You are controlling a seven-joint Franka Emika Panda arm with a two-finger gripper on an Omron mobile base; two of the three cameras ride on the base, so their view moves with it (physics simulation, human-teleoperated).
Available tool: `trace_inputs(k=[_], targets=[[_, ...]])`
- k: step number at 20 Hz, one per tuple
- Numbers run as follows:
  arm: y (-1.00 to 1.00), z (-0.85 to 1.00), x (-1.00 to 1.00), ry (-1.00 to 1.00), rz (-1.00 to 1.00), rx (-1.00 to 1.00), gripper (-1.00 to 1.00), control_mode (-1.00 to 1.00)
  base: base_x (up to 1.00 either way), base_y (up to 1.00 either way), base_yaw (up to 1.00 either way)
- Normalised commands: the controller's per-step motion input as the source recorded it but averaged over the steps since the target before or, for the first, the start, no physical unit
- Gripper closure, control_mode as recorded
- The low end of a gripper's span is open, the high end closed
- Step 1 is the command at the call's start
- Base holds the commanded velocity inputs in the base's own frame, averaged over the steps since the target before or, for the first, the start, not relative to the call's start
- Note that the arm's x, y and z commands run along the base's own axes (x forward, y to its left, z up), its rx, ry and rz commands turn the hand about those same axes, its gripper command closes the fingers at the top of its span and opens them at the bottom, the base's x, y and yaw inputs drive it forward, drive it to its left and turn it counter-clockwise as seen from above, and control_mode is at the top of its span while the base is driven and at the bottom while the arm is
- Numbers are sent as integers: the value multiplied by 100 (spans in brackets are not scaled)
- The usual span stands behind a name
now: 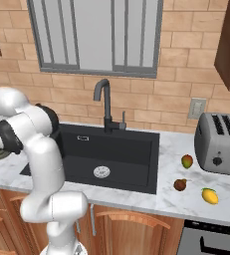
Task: There is a mixed pile of frozen fruits and vegetables on the counter. Locate all the frozen vegetables and place the items in a bowl on the counter. Take all the frozen fruits and defrost them in a running sink.
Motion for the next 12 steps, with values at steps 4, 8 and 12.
trace_inputs(k=[4,8,12], targets=[[-65,18,-41,0,-10,0,-100,-100,0,0,0],[-80,5,-28,0,-11,0,-100,-100,0,0,0],[-73,-3,-18,0,-12,0,-100,-100,0,0,0]])
